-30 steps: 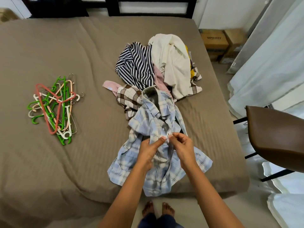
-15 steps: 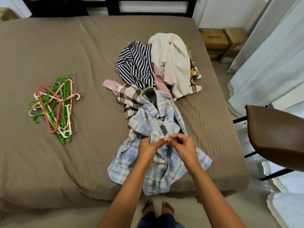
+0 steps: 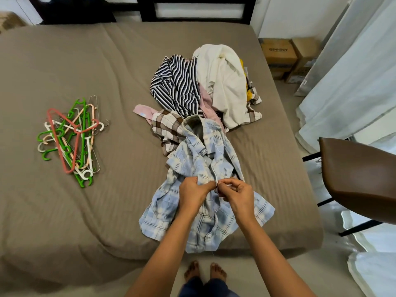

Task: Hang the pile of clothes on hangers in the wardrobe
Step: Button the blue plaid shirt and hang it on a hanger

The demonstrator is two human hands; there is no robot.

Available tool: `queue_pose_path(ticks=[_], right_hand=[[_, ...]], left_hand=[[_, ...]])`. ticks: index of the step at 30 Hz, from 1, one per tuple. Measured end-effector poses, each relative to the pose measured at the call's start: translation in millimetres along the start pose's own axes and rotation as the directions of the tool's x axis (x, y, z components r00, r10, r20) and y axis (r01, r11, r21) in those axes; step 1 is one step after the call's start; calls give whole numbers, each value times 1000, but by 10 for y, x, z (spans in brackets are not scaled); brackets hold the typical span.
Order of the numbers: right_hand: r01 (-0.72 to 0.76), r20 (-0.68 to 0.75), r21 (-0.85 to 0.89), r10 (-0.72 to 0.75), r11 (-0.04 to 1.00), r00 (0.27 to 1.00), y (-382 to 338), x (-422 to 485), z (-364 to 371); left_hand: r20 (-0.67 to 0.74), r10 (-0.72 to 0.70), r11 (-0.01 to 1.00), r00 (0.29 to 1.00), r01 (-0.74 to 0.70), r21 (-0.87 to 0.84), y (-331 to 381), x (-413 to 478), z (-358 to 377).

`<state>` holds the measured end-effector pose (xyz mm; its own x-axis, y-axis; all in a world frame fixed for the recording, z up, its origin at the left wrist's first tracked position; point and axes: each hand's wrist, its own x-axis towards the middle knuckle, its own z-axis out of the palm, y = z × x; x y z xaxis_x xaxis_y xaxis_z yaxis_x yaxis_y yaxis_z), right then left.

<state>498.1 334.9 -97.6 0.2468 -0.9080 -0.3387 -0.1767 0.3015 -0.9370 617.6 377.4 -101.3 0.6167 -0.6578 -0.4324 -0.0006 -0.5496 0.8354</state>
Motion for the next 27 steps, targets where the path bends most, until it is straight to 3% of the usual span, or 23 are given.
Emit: queue_pose_path(ticks=[6,13,19,23,25,27], right_hand=[[90,-69,-197,-106,976,992,-23,-39,71],[202,-108,-525,-301,826,947,-12,-120,218],[187,-117,-444,-263,876,958,-48,-138,190],[166,-121,-380,-227,910,966,-34,-120,178],[105,-118,-291,-144,951,982,-56,-85,141],[-71,-73,-51,67,996,995,-97,-18,104]], left_hand=[[-23,-25,999,999,24,-42,-29,-34,58],[-37,-92,979,995,84,-185,-89,-74,125],[55,-206,880,977,210,-425,-52,-92,149],[69,-255,845,964,257,-469,-35,-95,157],[65,-252,871,966,255,-421,-78,-69,143],[91,-200,900,976,220,-375,-123,-46,110]])
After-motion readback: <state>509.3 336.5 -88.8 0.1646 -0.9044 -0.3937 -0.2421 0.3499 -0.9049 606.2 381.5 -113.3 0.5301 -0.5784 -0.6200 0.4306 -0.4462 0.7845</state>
